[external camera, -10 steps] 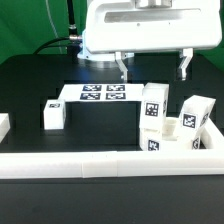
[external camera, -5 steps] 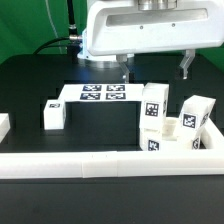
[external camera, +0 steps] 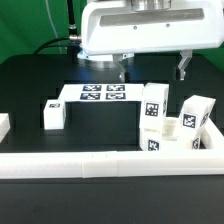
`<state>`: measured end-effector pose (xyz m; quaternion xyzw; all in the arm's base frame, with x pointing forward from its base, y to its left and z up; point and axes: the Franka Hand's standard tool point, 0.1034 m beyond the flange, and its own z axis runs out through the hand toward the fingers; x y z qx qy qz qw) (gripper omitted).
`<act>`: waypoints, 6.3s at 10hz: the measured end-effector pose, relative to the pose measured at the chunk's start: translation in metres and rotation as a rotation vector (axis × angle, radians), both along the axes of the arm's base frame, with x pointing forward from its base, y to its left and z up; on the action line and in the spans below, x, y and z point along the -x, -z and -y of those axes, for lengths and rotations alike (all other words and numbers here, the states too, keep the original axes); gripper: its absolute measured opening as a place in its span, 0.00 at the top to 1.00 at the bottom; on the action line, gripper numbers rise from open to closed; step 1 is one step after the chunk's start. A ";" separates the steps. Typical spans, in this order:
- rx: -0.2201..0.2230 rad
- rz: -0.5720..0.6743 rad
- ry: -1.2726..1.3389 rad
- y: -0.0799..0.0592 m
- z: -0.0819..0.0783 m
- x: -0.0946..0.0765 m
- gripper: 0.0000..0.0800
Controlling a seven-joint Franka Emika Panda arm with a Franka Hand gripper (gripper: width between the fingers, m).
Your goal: Assemble stool
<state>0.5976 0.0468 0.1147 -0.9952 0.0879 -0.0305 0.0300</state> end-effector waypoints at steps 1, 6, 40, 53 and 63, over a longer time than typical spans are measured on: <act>-0.008 -0.004 0.065 0.001 0.000 0.000 0.19; -0.061 -0.028 0.415 0.002 -0.009 0.001 0.19; -0.432 -0.158 1.959 0.036 0.003 -0.004 0.57; -0.467 -0.129 1.795 0.015 0.010 -0.013 0.19; -0.235 0.001 0.811 0.010 -0.013 -0.017 0.19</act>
Offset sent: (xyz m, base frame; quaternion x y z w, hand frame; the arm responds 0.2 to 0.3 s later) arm 0.0000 0.0000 0.0000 0.0000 0.0000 0.1938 0.9810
